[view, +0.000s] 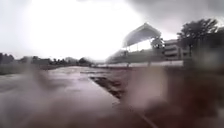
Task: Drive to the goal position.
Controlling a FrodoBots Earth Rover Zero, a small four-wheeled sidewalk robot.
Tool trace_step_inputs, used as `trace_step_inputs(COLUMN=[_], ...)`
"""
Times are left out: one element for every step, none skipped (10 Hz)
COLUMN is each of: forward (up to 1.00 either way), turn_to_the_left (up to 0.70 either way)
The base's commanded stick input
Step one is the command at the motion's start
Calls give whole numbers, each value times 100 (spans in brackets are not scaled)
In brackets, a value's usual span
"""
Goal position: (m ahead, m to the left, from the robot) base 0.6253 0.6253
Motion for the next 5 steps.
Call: trace_step_inputs(forward=[45, 45, 45, 45, 45], turn_to_the_left=[27, 27, 27, 27, 27])
